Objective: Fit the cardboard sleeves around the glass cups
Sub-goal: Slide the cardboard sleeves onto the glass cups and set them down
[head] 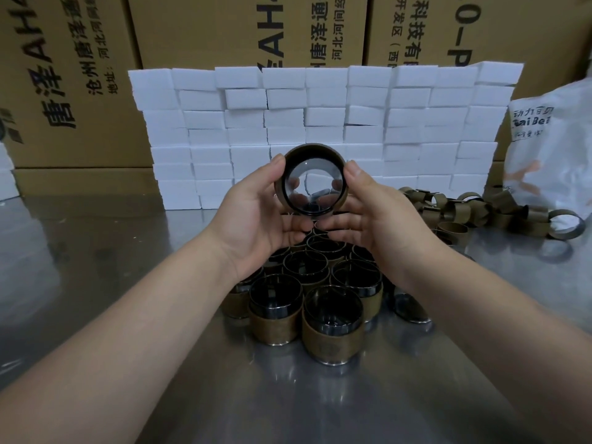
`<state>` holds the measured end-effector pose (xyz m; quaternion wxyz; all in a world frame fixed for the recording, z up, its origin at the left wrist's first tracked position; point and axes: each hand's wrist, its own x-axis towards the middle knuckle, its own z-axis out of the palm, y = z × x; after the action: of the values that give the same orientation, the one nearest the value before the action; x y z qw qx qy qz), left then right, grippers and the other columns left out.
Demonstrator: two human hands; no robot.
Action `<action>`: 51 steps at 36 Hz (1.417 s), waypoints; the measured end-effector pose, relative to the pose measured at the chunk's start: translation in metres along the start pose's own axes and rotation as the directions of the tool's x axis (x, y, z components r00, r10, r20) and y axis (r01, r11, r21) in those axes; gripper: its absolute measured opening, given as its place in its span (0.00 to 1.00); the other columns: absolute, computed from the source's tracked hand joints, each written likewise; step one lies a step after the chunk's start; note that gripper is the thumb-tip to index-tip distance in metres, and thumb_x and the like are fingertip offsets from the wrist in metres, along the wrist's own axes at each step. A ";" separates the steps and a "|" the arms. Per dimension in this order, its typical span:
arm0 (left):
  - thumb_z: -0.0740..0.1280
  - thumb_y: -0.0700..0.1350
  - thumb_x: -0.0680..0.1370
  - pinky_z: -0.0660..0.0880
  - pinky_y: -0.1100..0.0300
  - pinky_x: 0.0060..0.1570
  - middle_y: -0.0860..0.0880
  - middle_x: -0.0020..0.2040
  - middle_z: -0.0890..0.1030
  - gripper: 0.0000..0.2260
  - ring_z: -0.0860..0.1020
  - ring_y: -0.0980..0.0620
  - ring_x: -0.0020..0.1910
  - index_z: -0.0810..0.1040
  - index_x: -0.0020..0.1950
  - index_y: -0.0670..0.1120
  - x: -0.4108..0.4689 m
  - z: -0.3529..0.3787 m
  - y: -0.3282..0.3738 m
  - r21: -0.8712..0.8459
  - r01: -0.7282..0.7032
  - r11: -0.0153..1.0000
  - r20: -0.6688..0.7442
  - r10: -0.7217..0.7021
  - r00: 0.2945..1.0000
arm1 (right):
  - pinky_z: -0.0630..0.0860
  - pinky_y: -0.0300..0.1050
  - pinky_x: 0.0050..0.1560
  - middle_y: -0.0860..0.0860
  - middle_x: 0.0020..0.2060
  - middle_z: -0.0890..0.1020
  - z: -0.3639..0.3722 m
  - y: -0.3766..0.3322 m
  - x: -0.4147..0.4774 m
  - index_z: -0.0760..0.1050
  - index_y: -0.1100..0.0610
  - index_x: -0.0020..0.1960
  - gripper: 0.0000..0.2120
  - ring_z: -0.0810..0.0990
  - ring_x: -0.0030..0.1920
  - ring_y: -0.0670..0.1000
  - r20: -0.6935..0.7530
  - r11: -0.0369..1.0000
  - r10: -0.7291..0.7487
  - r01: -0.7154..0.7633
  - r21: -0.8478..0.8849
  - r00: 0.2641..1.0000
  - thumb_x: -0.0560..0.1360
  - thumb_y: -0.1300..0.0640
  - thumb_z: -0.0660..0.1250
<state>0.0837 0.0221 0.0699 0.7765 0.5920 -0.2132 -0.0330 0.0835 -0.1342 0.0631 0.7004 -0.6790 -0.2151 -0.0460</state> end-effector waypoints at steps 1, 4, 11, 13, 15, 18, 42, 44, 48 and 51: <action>0.61 0.59 0.65 0.71 0.63 0.29 0.46 0.38 0.77 0.21 0.74 0.51 0.28 0.72 0.48 0.45 0.000 0.000 0.000 0.003 -0.002 1.000 -0.001 0.002 1.000 | 0.77 0.41 0.40 0.56 0.49 0.83 0.000 0.000 0.000 0.78 0.55 0.53 0.26 0.82 0.39 0.49 -0.003 1.000 0.001 -0.001 -0.007 1.000 0.67 0.35 0.63; 0.61 0.59 0.65 0.71 0.63 0.29 0.46 0.36 0.78 0.20 0.74 0.51 0.27 0.72 0.47 0.45 0.000 0.001 -0.002 0.010 -0.006 1.000 -0.012 0.006 1.000 | 0.76 0.40 0.39 0.56 0.46 0.83 -0.001 0.001 0.000 0.79 0.55 0.53 0.23 0.82 0.38 0.48 -0.014 1.000 -0.008 0.008 -0.008 1.000 0.71 0.38 0.62; 0.61 0.58 0.66 0.71 0.64 0.29 0.46 0.36 0.78 0.17 0.74 0.51 0.26 0.76 0.44 0.46 0.002 -0.001 -0.004 0.010 -0.014 1.000 -0.013 0.014 1.000 | 0.76 0.39 0.37 0.54 0.45 0.84 -0.001 0.002 0.002 0.79 0.55 0.51 0.24 0.83 0.37 0.49 -0.011 1.000 -0.004 0.004 -0.001 1.000 0.67 0.38 0.61; 0.61 0.57 0.66 0.71 0.64 0.29 0.47 0.34 0.79 0.15 0.74 0.51 0.26 0.77 0.42 0.48 0.002 -0.001 -0.004 0.011 -0.023 1.000 -0.013 0.023 1.000 | 0.76 0.38 0.36 0.54 0.45 0.84 -0.001 0.002 0.002 0.79 0.55 0.51 0.23 0.83 0.38 0.49 -0.009 1.000 -0.007 0.007 -0.002 1.000 0.67 0.39 0.62; 0.60 0.57 0.66 0.72 0.64 0.29 0.47 0.34 0.79 0.16 0.75 0.51 0.27 0.76 0.45 0.47 0.002 -0.002 -0.005 0.012 -0.014 1.000 -0.013 0.014 1.000 | 0.76 0.38 0.37 0.55 0.47 0.83 -0.001 0.003 0.002 0.78 0.55 0.53 0.23 0.83 0.38 0.49 -0.009 1.000 -0.008 0.008 -0.004 1.000 0.67 0.40 0.62; 0.60 0.56 0.67 0.73 0.62 0.32 0.46 0.37 0.80 0.17 0.76 0.50 0.31 0.75 0.47 0.46 0.002 -0.002 -0.004 0.010 0.001 1.000 0.004 -0.001 1.000 | 0.77 0.41 0.42 0.55 0.49 0.83 -0.003 0.004 0.003 0.77 0.56 0.56 0.21 0.83 0.41 0.50 -0.016 1.000 -0.016 0.016 0.001 1.000 0.70 0.43 0.63; 0.52 0.55 0.75 0.64 0.49 0.44 0.42 0.39 0.68 0.16 0.66 0.46 0.40 0.67 0.39 0.43 -0.014 0.037 -0.030 0.330 -0.332 0.884 -0.119 0.388 0.914 | 0.67 0.34 0.35 0.55 0.34 0.72 0.022 0.005 -0.015 0.70 0.72 0.42 0.30 0.69 0.32 0.43 -0.252 0.947 -0.291 0.240 -0.212 0.923 0.71 0.42 0.53; 0.53 0.57 0.73 0.65 0.50 0.45 0.40 0.42 0.71 0.18 0.68 0.45 0.42 0.69 0.38 0.43 -0.014 0.039 -0.028 0.225 -0.297 0.928 -0.167 0.337 0.927 | 0.65 0.30 0.31 0.55 0.32 0.69 0.023 0.004 -0.016 0.68 0.73 0.40 0.29 0.67 0.30 0.42 -0.258 0.934 -0.335 0.282 -0.221 0.906 0.72 0.44 0.52; 0.59 0.57 0.74 0.68 0.55 0.39 0.39 0.39 0.70 0.18 0.70 0.45 0.38 0.70 0.33 0.44 -0.015 0.043 -0.028 0.067 -0.280 0.958 -0.227 0.288 0.930 | 0.64 0.28 0.30 0.51 0.29 0.68 0.025 0.003 -0.019 0.68 0.71 0.37 0.25 0.67 0.28 0.40 -0.232 0.917 -0.384 0.338 -0.213 0.894 0.73 0.47 0.53; 0.56 0.58 0.74 0.69 0.58 0.36 0.42 0.35 0.71 0.20 0.71 0.49 0.33 0.69 0.30 0.44 -0.015 0.047 -0.025 -0.024 -0.291 0.956 -0.285 0.273 0.919 | 0.66 0.31 0.32 0.56 0.30 0.72 0.025 0.002 -0.019 0.69 0.72 0.38 0.25 0.69 0.31 0.41 -0.214 0.921 -0.384 0.356 -0.161 0.898 0.74 0.49 0.54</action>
<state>0.0582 -0.0235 0.0517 0.8144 0.5280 -0.1837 0.1557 0.0607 -0.1144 0.0539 0.6585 -0.6549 -0.2505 -0.2732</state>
